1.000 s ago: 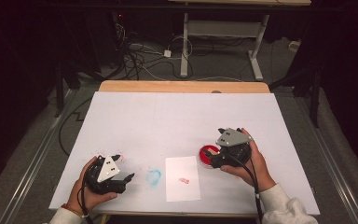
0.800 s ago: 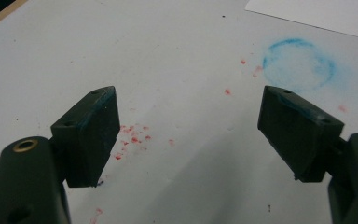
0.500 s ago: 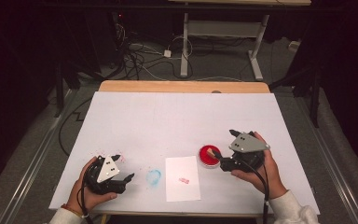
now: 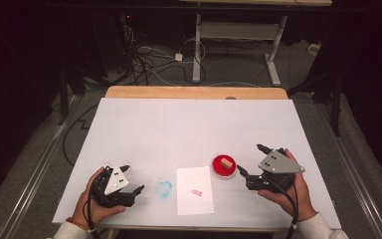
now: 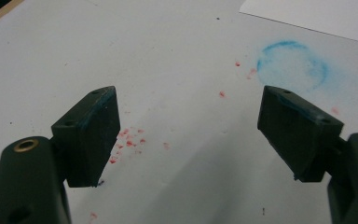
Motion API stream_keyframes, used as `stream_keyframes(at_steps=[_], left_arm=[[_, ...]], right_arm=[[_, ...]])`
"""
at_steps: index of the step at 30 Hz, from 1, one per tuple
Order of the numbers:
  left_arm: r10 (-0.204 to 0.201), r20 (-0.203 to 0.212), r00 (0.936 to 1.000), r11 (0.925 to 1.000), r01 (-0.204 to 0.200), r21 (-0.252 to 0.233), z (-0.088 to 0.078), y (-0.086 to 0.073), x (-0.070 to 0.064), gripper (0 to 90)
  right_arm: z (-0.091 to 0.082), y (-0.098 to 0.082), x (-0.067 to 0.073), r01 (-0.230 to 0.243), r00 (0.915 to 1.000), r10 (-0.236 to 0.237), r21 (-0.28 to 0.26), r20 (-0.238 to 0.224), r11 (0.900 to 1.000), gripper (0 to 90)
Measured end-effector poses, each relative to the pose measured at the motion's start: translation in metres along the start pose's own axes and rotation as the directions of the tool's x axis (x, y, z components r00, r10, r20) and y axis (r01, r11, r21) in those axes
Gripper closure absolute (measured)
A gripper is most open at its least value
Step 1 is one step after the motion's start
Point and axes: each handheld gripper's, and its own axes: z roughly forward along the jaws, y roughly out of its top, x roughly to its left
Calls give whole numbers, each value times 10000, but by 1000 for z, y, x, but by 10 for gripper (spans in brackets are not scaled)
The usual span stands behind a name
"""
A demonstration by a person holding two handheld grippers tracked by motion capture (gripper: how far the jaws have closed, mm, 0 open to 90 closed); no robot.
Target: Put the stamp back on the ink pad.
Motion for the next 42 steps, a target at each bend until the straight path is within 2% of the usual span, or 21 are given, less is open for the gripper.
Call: stream_keyframes(at_steps=[8,17,20,28,31,37,42], left_arm=[[29,56,10000,10000,-29,-35,3,3,-1,201],[58,130,9999,10000,-58,-22,5,4,-1,201],[65,170,9998,10000,-64,-18,6,4,-2,201],[148,222,9996,9999,-148,-6,8,6,-1,201],[140,207,9997,9999,-139,-11,9,6,-2,200],[300,176,9994,9995,-299,-35,8,8,-5,200],[283,209,9994,9996,-283,-20,8,9,-6,200]], right_arm=[[-11,-23,3,128,9986,-130,59,518,9999,172],[-23,-50,-4,-300,9977,303,-65,605,9995,171],[-25,-61,-7,-297,9972,290,85,692,9995,170],[-30,-83,-11,-726,9941,695,355,827,9967,170],[-31,-86,-10,-754,9946,717,474,749,9960,168],[-33,-86,-7,-671,9956,645,368,681,9971,165],[-38,-82,-5,-678,9949,669,85,756,9977,164]])
